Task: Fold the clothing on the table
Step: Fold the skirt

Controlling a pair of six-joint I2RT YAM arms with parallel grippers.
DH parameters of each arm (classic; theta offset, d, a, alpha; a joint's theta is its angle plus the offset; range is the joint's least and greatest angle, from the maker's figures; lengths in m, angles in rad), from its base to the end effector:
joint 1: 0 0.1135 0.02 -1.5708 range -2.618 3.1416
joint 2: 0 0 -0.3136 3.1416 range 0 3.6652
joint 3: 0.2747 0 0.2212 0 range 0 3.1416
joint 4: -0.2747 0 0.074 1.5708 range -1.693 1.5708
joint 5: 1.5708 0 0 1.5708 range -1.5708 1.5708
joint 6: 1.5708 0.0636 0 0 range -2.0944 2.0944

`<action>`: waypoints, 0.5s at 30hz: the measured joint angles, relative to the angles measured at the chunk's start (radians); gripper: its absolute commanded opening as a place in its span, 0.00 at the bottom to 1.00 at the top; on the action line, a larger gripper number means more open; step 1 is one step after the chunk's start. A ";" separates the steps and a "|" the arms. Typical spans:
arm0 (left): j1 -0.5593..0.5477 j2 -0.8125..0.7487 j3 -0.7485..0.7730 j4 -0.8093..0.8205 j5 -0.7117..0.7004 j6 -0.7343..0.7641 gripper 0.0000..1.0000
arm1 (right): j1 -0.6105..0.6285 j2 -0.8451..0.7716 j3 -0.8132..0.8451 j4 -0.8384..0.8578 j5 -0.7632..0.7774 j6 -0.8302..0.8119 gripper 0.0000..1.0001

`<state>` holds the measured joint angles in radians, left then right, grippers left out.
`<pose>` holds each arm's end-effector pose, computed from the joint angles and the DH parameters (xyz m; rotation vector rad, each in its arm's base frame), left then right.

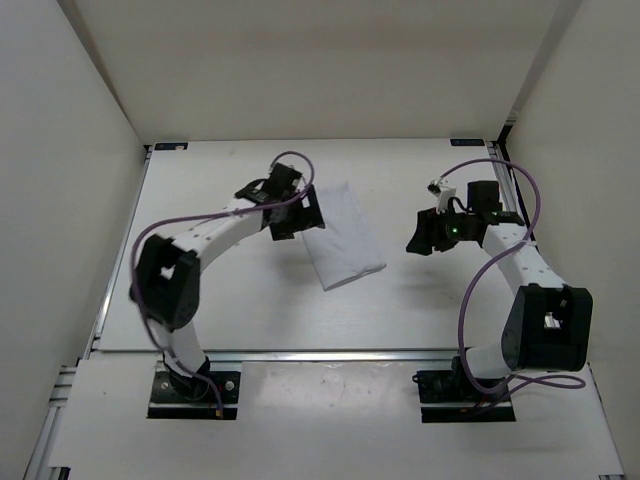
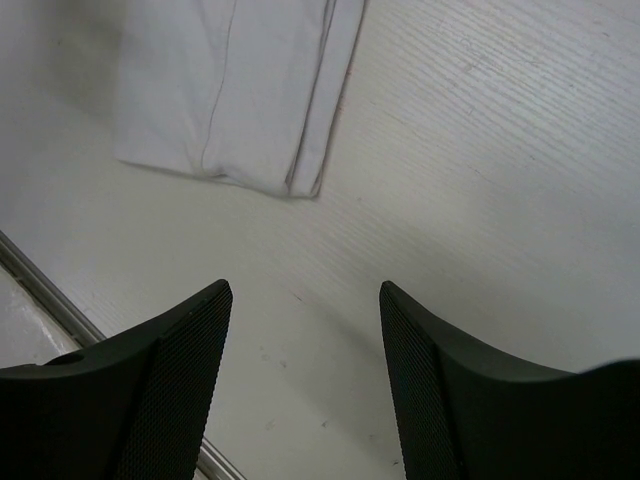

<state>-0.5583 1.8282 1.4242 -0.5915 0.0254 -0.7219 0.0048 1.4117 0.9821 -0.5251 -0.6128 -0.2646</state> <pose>0.3334 -0.2101 0.2728 -0.2067 2.6435 -0.4956 0.2615 0.0378 0.2862 -0.5578 2.3296 0.6494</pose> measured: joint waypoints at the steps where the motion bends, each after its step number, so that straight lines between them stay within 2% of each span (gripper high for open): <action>1: 0.015 -0.070 -0.069 0.031 -0.003 -0.016 0.99 | 0.002 0.000 0.000 0.000 0.000 0.000 0.66; 7: 0.050 -0.333 -0.393 0.281 -0.024 -0.129 0.99 | 0.010 0.001 -0.023 0.005 0.002 0.005 0.69; 15: -0.057 -0.319 -0.661 0.439 -0.014 -0.320 0.99 | 0.025 0.003 -0.113 0.048 -0.020 0.103 0.67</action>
<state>-0.6151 1.5089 0.7631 -0.1528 0.0116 -1.0424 0.0296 1.4147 0.8688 -0.4770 -0.6327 -0.1619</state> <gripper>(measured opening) 0.983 0.676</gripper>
